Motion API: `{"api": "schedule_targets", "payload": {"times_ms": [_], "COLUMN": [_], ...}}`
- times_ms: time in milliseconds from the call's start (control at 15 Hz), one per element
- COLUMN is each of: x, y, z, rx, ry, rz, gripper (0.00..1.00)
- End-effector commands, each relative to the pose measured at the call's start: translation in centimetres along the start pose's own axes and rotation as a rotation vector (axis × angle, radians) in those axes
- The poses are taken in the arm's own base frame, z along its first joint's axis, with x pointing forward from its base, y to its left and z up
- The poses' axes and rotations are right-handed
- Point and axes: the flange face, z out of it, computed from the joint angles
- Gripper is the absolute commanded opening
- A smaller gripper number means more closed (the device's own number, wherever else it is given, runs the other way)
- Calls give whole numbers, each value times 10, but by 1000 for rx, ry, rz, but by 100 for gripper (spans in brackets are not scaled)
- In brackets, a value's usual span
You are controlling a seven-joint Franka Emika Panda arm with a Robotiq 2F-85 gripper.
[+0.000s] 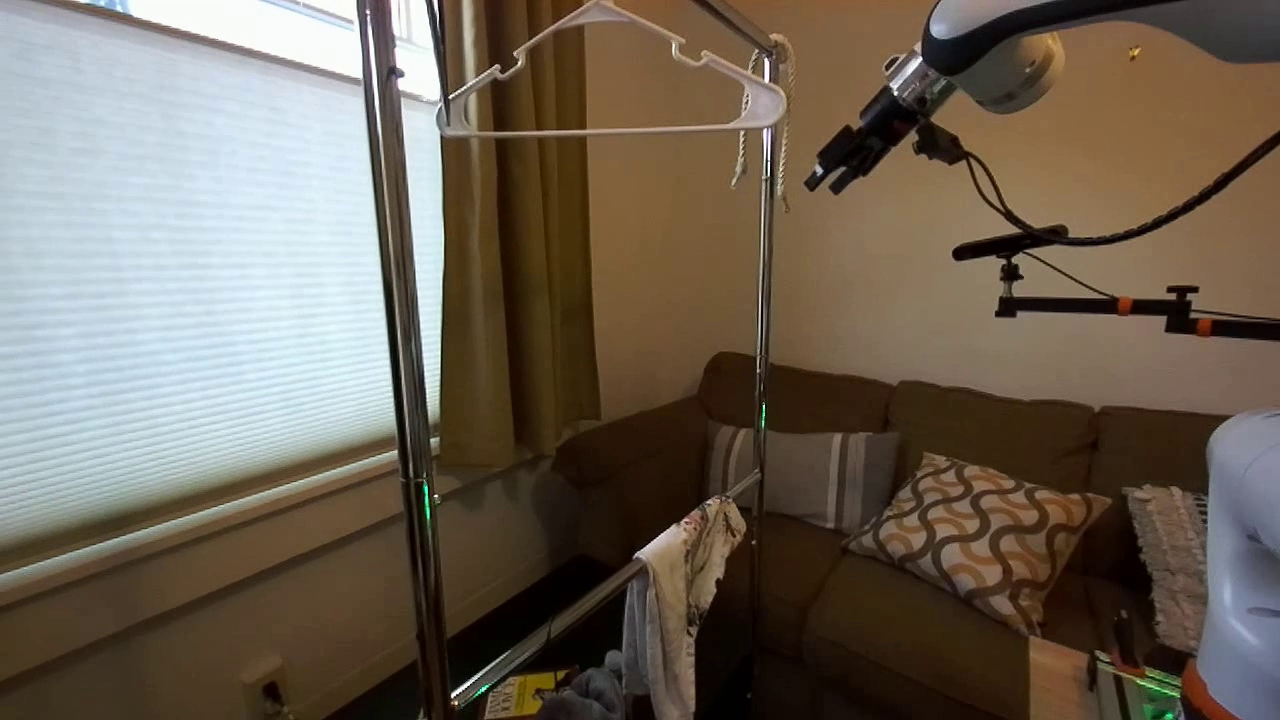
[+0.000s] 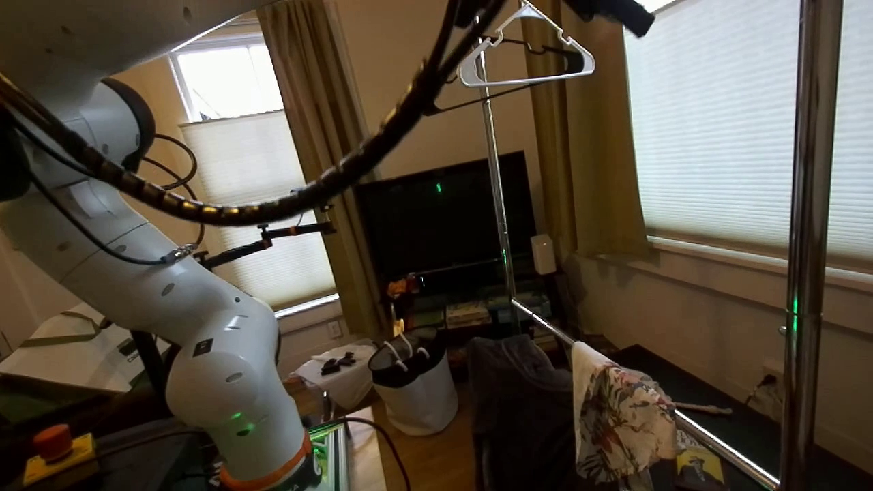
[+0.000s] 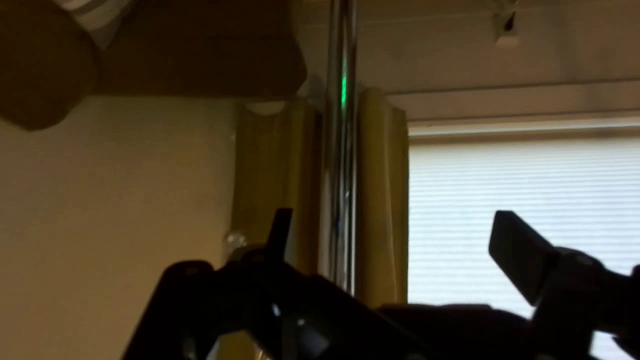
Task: Move the white cord to the right side of the top rail.
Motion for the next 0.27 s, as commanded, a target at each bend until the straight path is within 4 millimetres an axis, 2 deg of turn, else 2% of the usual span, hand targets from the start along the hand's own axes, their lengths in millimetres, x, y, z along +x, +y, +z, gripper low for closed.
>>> {"api": "schedule_targets", "payload": {"times_ms": [0,67,133,200], "x": [-41,-47,-31,-38], "y": [-12,-15,-10,-13], "z": [33,45,33,42], "rx": [144,184,121,147], "ry": [-150,-198,-141,-175], "rz": [22,32,24,29], "gripper": [100,100,100,100]}}
